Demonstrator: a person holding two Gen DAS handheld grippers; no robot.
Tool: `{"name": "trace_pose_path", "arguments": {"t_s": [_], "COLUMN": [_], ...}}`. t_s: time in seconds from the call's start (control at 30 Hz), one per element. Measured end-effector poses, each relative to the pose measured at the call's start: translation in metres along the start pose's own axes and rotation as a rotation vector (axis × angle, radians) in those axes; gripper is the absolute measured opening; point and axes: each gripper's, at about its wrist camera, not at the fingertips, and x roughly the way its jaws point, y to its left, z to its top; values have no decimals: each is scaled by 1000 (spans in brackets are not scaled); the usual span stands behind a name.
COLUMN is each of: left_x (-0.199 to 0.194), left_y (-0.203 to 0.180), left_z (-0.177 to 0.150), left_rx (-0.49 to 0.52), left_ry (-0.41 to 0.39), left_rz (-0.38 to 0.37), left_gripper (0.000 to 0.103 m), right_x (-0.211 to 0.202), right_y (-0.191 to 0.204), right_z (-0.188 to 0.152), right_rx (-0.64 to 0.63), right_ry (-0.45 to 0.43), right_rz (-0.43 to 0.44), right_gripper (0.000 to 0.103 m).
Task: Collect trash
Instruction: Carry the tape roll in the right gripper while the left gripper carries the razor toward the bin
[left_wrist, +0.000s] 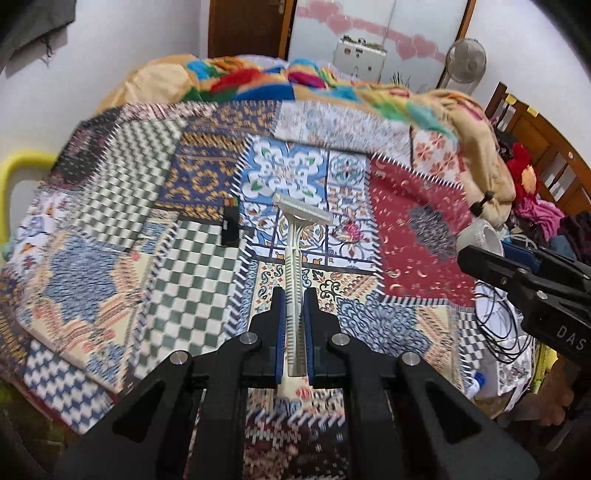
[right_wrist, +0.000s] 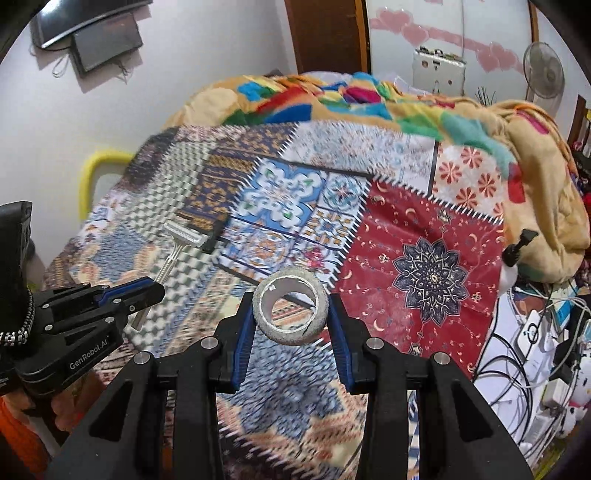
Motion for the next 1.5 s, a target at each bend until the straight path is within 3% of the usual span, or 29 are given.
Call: {"name": "trace_pose_path", "arguments": {"t_s": [0.37,0.73,1.1,1.5], "left_x": [-112,-187,-240,-272], "left_y": [11,55,118,196], "left_z": [-39,-101,-171,-247], "left_rx": [-47,-152,-302,-485], "left_ry": [-105,-159,-177,-152], "left_rz": [41,121,224,337], "left_gripper": [8,8,8,8], "right_x": [-81,-115,-124,-96], "right_y": [60,136,222,320], "right_z": [-9,-35,-65,-102], "right_rx": [-99,-217,-364,-517], "right_ry": [-95,-123,-109,-22], "right_rz": [34,128,246,384], "right_gripper": [35,35,35,35]}}
